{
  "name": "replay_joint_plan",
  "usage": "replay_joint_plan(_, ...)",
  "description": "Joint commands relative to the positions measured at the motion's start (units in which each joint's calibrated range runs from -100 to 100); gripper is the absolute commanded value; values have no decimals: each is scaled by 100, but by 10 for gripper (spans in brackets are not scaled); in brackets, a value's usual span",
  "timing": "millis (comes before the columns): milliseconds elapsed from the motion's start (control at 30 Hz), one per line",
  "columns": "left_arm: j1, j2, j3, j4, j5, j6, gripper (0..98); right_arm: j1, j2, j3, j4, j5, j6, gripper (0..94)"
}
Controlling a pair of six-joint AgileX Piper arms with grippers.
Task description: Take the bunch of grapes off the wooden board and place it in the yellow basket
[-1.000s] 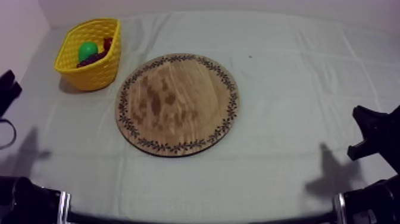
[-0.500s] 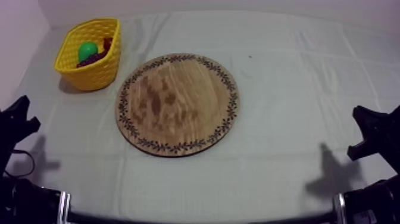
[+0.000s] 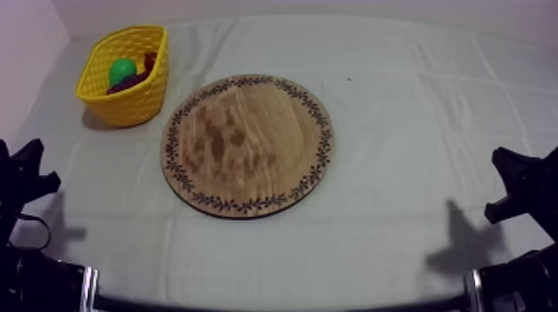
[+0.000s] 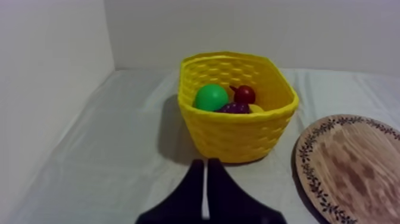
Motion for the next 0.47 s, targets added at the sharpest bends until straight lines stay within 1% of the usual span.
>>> replay_joint_plan(0, -2, -4, 0, 2, 11, -40, 1, -2, -1, -3, 1, -3, -3, 4)
replay_joint_plan(200, -17, -4, 0, -8, 52, -129, 0, -2, -1, -3, 1, -3, -3, 4)
replay_joint_plan(433, -36, -4, 0, 2, 81, -32, 0, -2, -1, -3, 1, -3, -3, 4)
